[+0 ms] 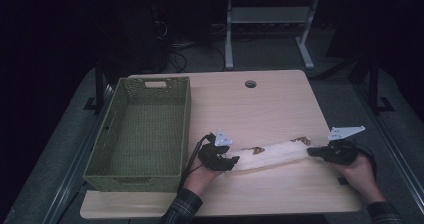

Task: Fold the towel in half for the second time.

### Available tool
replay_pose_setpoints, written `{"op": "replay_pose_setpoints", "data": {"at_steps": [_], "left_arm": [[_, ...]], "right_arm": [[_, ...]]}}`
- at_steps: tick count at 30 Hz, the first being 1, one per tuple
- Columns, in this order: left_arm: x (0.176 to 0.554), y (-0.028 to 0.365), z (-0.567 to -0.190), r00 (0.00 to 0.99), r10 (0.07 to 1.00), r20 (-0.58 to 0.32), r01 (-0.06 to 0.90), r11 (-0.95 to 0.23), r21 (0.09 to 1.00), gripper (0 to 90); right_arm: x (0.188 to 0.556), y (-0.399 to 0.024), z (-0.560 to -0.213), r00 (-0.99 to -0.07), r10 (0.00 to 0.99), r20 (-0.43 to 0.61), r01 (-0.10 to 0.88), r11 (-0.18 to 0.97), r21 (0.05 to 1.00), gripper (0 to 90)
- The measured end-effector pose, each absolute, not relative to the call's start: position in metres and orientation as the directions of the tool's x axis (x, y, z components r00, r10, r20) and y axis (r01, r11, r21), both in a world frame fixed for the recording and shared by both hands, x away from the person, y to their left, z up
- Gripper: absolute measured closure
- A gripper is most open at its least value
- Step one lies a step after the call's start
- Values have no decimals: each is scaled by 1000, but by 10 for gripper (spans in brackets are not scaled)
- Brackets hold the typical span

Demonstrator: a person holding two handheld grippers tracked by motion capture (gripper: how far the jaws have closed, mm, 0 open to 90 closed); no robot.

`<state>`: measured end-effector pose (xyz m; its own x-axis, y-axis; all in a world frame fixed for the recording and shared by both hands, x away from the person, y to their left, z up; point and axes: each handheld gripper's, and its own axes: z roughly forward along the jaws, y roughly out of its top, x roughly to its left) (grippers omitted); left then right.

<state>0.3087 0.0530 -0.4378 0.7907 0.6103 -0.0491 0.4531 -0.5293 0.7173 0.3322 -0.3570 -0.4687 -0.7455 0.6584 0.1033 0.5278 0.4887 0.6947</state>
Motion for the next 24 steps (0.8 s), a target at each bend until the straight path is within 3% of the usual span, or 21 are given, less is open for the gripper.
{"op": "replay_pose_setpoints", "data": {"at_steps": [24], "left_arm": [[312,49,-443,801,595,-58,453,-541,708,456]], "right_arm": [[407,-320,-473,-725,684,77,513,462,723,896]]}}
